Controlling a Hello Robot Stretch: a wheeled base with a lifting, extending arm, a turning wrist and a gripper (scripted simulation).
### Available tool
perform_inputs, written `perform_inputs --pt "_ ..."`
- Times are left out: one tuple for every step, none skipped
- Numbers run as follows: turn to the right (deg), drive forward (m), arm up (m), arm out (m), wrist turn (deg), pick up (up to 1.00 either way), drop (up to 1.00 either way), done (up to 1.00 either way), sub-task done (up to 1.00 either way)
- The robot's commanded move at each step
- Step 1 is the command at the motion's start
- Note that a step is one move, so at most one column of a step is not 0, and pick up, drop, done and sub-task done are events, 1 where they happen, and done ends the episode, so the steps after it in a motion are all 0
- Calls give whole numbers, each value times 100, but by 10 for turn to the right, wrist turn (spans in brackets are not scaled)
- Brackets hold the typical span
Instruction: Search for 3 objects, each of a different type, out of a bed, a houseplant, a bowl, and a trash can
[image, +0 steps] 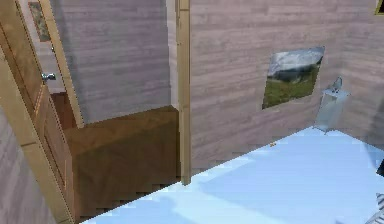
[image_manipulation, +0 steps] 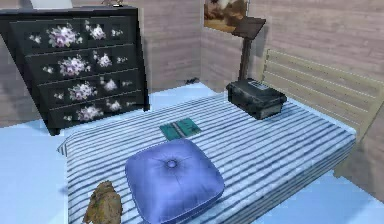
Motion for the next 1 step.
perform_inputs --pt "-90 0 0 0 0 0 0 0 0"
